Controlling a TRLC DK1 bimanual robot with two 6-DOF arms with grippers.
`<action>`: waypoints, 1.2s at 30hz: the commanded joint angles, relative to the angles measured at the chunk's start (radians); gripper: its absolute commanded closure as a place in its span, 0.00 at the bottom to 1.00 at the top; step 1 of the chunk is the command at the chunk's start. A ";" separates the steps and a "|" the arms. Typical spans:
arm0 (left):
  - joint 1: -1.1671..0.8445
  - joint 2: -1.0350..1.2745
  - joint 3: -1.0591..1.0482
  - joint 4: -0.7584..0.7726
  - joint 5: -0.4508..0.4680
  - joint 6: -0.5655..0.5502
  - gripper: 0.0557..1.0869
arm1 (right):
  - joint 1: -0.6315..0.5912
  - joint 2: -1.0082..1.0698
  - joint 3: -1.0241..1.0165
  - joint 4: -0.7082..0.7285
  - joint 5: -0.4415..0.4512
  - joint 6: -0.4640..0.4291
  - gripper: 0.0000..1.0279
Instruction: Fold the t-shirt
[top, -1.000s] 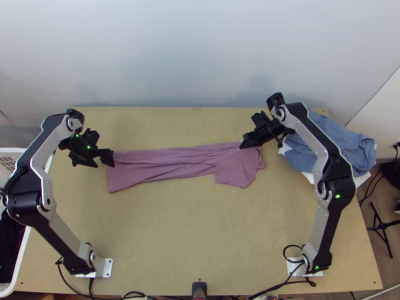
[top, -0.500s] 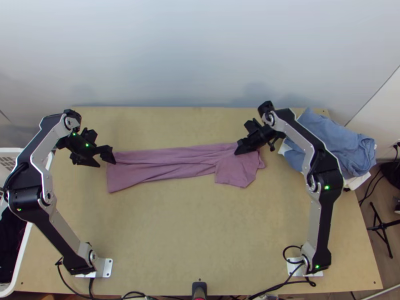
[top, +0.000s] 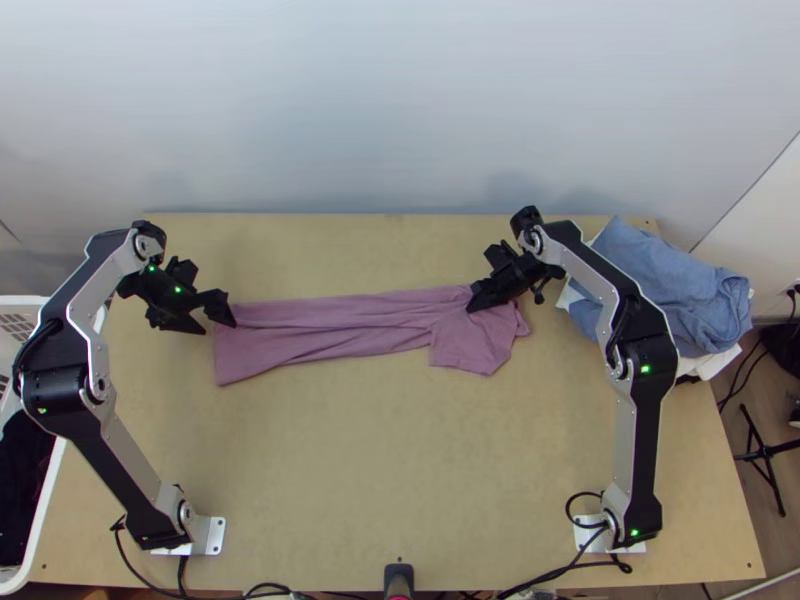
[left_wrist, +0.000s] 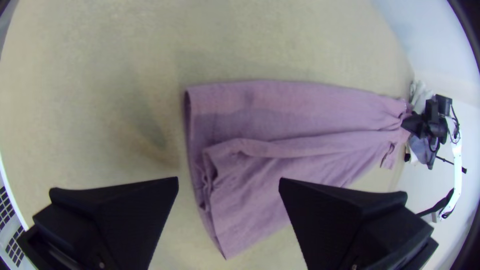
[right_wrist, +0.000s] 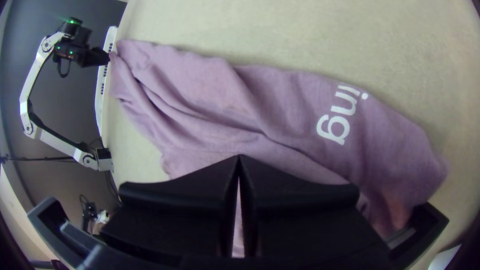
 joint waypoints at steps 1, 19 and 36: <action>-0.009 0.015 -0.012 0.013 0.001 -0.008 0.05 | -0.007 0.003 0.001 0.002 0.002 0.003 0.97; -0.029 0.036 -0.046 0.054 0.030 -0.042 0.05 | -0.002 -0.005 -0.003 -0.002 0.002 0.003 0.97; -0.071 0.053 -0.063 0.071 0.127 -0.105 0.25 | 0.011 -0.011 -0.011 -0.002 0.005 0.009 0.97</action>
